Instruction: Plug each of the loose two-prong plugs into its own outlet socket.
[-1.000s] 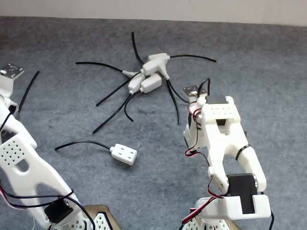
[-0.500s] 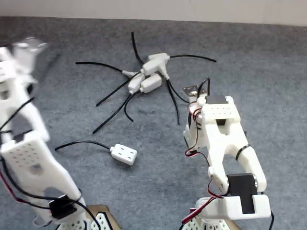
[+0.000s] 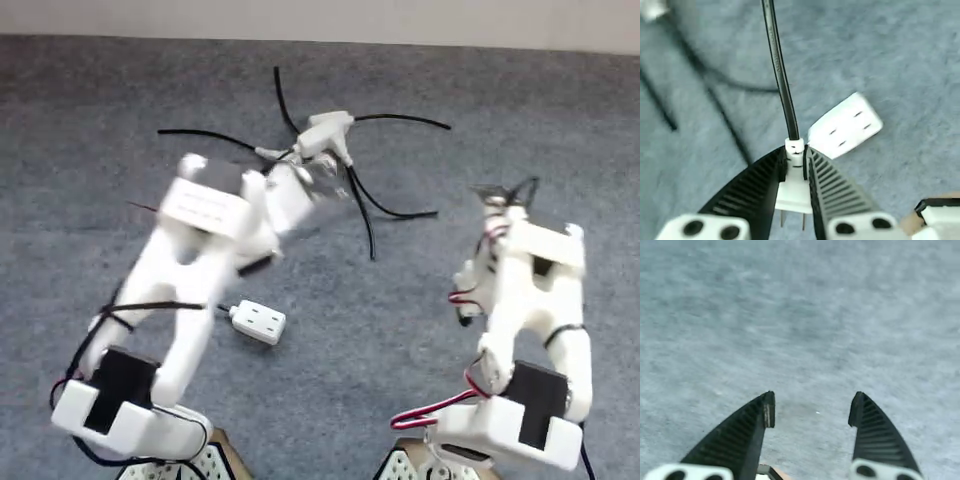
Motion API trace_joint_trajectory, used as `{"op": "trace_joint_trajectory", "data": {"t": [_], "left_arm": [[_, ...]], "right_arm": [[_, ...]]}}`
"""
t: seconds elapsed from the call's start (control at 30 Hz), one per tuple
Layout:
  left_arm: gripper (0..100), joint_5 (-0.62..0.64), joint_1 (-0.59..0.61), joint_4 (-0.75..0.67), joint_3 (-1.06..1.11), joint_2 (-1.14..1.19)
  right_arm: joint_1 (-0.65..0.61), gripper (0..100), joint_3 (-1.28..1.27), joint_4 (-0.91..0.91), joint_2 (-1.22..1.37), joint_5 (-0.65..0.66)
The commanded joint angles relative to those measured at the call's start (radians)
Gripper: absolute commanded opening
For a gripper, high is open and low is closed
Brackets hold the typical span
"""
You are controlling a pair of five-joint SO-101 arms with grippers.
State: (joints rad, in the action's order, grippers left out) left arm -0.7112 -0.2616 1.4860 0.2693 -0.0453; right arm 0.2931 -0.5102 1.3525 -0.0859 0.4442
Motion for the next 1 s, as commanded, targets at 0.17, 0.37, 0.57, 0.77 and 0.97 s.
{"op": "trace_joint_trajectory", "data": {"t": [0.17,0.37,0.57,0.77,0.97], "left_arm": [[0,0.11,-0.32,-0.146,-0.134,0.228],[0,0.184,-0.444,-0.054,-0.406,0.458],[0,0.213,-0.509,-0.023,-0.487,0.553],[10,0.235,-0.483,-0.023,-0.49,0.55],[35,0.42,-0.298,-0.023,-0.561,0.466]], "right_arm": [[-0.007,24.1,-0.228,-0.045,-0.398,0.069],[-0.179,24.1,-0.449,0.053,-0.814,0.083],[-0.357,24.1,-0.42,0.137,-0.846,0.057],[-0.39,24.1,-0.417,0.147,-0.846,0.103],[-0.387,24.1,-0.409,0.145,-0.846,0.032]]}}
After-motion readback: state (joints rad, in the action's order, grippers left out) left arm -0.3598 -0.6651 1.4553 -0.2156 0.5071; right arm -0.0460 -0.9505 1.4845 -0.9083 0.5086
